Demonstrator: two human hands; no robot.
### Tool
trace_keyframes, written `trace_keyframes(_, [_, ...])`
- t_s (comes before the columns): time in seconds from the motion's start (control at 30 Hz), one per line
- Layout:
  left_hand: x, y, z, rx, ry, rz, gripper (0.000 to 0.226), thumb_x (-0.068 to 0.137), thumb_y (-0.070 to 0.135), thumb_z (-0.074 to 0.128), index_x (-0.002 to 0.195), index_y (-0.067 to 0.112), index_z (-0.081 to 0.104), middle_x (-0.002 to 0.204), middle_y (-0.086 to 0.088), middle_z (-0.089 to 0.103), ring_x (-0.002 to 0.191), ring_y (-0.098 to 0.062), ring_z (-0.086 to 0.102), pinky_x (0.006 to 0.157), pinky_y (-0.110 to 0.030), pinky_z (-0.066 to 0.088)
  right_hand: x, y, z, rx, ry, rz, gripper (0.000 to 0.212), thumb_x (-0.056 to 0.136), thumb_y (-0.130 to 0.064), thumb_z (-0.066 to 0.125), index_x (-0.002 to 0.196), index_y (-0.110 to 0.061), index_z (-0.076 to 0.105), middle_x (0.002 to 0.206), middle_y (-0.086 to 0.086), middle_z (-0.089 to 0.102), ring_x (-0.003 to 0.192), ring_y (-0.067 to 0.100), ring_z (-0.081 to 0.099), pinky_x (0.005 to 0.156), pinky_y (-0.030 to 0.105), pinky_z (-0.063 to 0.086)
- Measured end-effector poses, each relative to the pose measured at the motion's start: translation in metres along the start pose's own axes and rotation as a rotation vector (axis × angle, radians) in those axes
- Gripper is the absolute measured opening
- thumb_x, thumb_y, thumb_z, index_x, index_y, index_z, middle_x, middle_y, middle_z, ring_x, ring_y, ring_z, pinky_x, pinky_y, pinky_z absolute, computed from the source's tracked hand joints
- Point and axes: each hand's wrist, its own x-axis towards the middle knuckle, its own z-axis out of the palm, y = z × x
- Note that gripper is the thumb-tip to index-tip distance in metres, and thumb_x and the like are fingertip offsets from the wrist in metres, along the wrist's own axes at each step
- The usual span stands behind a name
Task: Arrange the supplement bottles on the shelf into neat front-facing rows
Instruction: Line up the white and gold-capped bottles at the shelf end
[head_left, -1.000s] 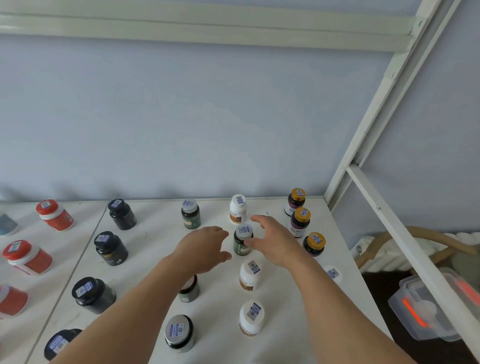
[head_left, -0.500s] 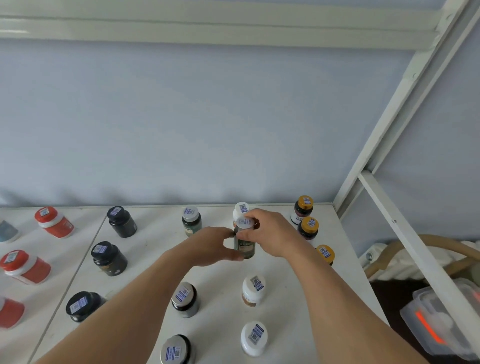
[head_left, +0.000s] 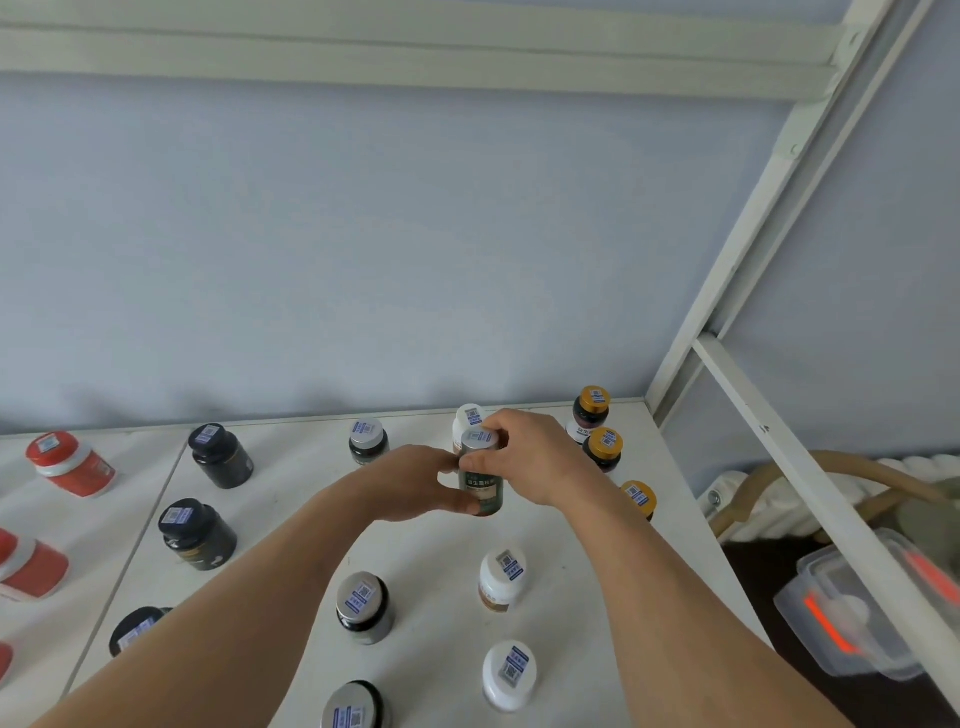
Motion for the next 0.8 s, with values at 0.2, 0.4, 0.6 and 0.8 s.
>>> trace_keyframes(0.2, [-0.003,0.001,0.007,0.006,0.047,-0.008,0.067,0.077,0.06,0.067,0.136,0.032,0.05,0.134,0.008,0.057,0.121,-0.015,0.052,0.098,-0.03,0.044,-0.003,0.009,0.011,0.055,-0.002,0.01,0.046,0.079,-0.041,0.074,0.12,-0.024,0.06,0.107,-0.006,0.065,0.093,0.012,0.061,0.072,0.024,0.048])
trace_keyframes(0.4, [-0.006,-0.001,0.014,0.199,0.083,0.03,0.069,0.083,0.059,0.061,0.142,0.029,0.042,0.145,0.012,0.044,0.13,-0.014,0.044,0.103,-0.032,0.04,-0.011,0.028,0.029,0.079,-0.036,0.042,0.05,0.083,-0.031,0.073,0.128,-0.026,0.053,0.106,-0.011,0.059,0.095,0.009,0.055,0.073,0.017,0.04])
trace_keyframes(0.6, [-0.008,0.001,0.017,0.248,0.067,0.022,0.07,0.086,0.057,0.058,0.145,0.026,0.038,0.151,0.01,0.038,0.136,-0.014,0.038,0.107,-0.031,0.037,-0.01,0.039,0.042,0.099,-0.026,0.061,0.052,0.083,-0.027,0.073,0.13,-0.025,0.052,0.114,-0.008,0.061,0.099,0.01,0.056,0.082,0.02,0.041])
trace_keyframes(0.8, [-0.008,0.002,0.016,0.254,0.066,0.021,0.07,0.086,0.057,0.059,0.145,0.026,0.038,0.151,0.01,0.038,0.136,-0.014,0.038,0.107,-0.032,0.037,-0.006,0.041,0.045,0.073,-0.034,0.067,0.054,0.084,-0.027,0.073,0.133,-0.024,0.05,0.122,-0.005,0.061,0.102,0.01,0.055,0.084,0.02,0.04])
